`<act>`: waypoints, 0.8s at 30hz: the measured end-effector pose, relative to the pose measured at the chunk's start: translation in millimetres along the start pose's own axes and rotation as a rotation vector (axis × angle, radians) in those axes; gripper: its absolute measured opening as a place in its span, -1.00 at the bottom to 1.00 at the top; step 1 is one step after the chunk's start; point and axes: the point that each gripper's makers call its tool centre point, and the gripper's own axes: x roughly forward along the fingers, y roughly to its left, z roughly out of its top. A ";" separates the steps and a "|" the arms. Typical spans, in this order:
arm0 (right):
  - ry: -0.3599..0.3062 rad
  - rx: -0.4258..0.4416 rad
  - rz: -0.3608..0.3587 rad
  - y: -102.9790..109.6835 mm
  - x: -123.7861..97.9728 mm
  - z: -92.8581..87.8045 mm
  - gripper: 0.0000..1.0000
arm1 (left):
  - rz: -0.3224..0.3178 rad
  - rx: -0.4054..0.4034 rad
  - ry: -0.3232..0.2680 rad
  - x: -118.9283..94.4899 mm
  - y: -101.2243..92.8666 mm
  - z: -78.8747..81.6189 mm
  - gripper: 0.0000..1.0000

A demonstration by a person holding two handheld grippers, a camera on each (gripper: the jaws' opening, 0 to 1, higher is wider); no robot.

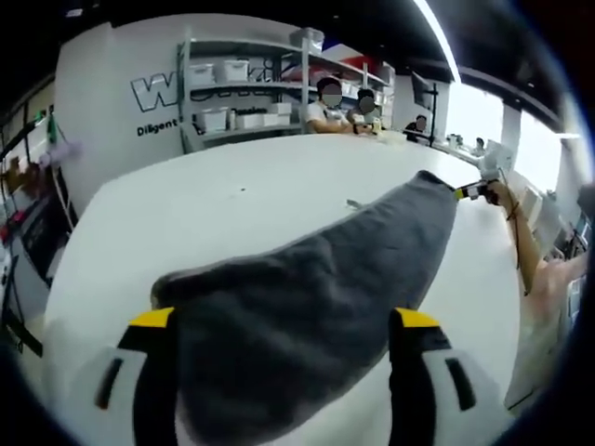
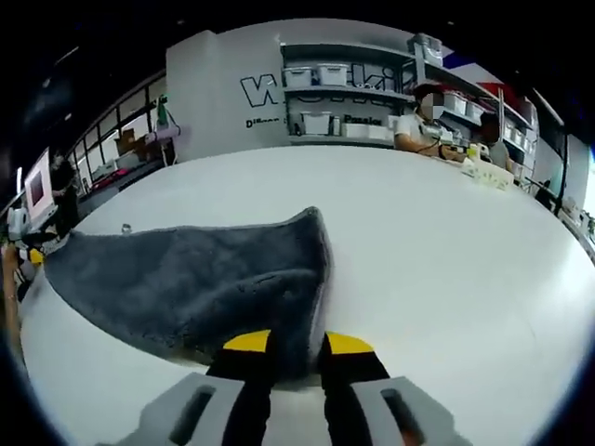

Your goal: Fold the towel on the table until its edges align and the towel forms a compact rectangular stack.

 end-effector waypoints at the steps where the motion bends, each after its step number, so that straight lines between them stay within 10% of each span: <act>1: -0.003 -0.001 0.001 1.4 0.0 0.1 -0.73 | 0.001 0.000 0.001 -0.2 0.5 -0.1 0.99; 14: 0.011 -0.087 -0.045 4.1 -9.7 21.3 -0.79 | -0.006 -0.007 -0.013 -4.8 3.3 2.2 0.99; 24: -0.041 -0.272 -0.011 67.0 -25.3 72.5 -0.81 | -0.006 -0.017 -0.053 -13.9 2.4 6.9 0.99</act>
